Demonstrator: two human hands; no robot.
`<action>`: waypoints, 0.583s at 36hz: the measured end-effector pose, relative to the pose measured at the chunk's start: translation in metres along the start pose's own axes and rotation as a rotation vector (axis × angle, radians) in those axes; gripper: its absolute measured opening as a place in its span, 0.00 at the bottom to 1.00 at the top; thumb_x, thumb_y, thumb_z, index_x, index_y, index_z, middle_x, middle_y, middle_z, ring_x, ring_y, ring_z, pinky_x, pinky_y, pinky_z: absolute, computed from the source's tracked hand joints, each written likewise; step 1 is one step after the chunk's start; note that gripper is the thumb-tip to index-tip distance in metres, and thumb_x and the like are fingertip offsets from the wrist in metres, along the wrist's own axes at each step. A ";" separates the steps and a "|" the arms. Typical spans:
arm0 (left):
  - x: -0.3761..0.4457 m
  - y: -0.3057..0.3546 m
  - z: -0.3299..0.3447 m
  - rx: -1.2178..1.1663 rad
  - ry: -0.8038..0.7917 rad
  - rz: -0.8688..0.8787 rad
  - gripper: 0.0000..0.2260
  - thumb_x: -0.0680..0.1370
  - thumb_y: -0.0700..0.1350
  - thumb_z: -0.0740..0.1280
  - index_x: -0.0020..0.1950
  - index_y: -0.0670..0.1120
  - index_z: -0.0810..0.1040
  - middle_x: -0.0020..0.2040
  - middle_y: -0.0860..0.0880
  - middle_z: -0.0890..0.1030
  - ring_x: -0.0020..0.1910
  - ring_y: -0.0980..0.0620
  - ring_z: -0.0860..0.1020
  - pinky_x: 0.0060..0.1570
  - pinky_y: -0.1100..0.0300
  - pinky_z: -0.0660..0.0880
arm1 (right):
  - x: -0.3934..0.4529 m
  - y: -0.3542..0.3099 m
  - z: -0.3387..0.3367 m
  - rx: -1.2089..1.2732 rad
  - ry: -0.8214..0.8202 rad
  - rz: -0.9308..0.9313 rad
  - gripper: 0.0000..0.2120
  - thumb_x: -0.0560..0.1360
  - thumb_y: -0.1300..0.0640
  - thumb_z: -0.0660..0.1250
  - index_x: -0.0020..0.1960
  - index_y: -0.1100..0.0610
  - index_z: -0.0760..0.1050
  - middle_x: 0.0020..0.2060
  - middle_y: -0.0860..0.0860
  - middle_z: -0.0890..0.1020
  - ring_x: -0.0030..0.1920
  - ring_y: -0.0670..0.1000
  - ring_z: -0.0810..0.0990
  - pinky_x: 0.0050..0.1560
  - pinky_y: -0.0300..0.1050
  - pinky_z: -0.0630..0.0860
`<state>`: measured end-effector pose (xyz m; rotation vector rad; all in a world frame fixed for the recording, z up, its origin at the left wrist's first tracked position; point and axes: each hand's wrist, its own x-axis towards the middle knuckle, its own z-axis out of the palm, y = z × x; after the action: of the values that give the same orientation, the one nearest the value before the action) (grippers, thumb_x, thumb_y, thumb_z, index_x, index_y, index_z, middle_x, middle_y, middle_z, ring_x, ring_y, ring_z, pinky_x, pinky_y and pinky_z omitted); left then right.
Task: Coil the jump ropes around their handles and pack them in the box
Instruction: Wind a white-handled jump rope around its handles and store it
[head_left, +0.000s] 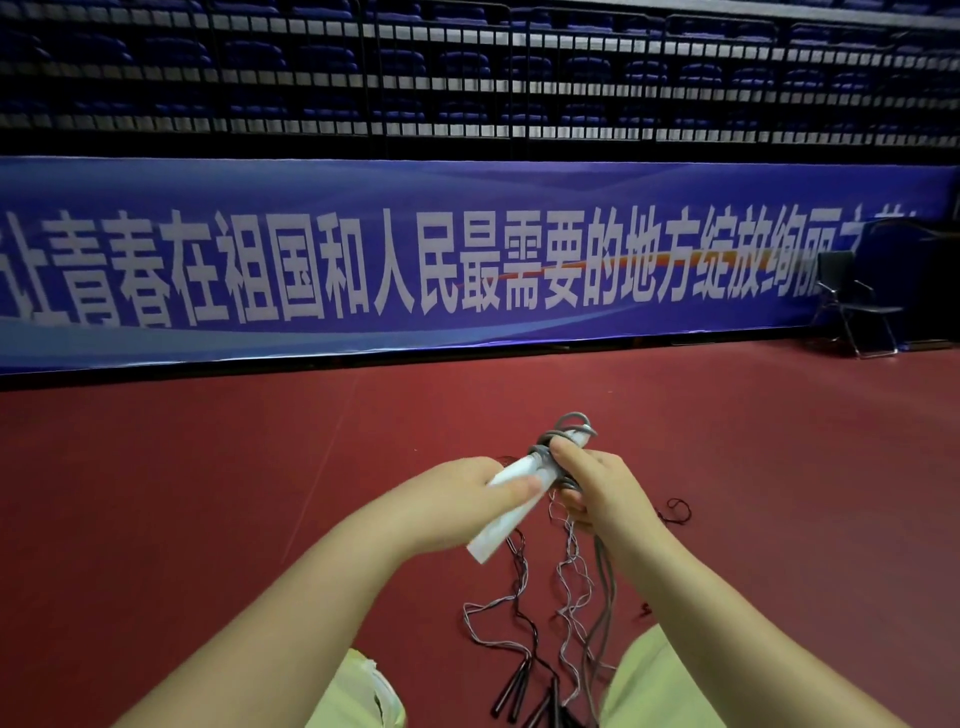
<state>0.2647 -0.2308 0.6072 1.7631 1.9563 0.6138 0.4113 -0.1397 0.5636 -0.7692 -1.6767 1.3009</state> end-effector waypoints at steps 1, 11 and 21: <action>-0.001 0.000 -0.003 -0.213 -0.108 -0.036 0.21 0.79 0.65 0.54 0.49 0.50 0.75 0.42 0.50 0.79 0.38 0.51 0.76 0.42 0.57 0.71 | 0.000 -0.001 -0.001 0.014 -0.016 -0.018 0.17 0.71 0.44 0.62 0.37 0.58 0.69 0.27 0.51 0.60 0.25 0.46 0.56 0.26 0.39 0.54; -0.011 -0.013 0.008 -0.925 -0.392 -0.153 0.28 0.74 0.65 0.54 0.45 0.41 0.77 0.31 0.49 0.75 0.26 0.55 0.71 0.31 0.64 0.68 | -0.002 -0.009 -0.006 0.039 -0.129 -0.028 0.17 0.77 0.44 0.61 0.34 0.52 0.73 0.26 0.49 0.70 0.25 0.47 0.63 0.29 0.42 0.58; 0.003 -0.019 0.017 -0.539 0.038 -0.109 0.25 0.79 0.63 0.53 0.44 0.45 0.78 0.31 0.53 0.75 0.28 0.54 0.69 0.32 0.62 0.65 | 0.000 -0.012 -0.002 -0.150 -0.056 0.103 0.22 0.78 0.38 0.56 0.36 0.55 0.68 0.26 0.51 0.71 0.29 0.53 0.69 0.28 0.43 0.63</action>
<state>0.2588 -0.2289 0.5822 1.3106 1.6859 1.0264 0.4133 -0.1418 0.5749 -0.9258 -1.8160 1.2878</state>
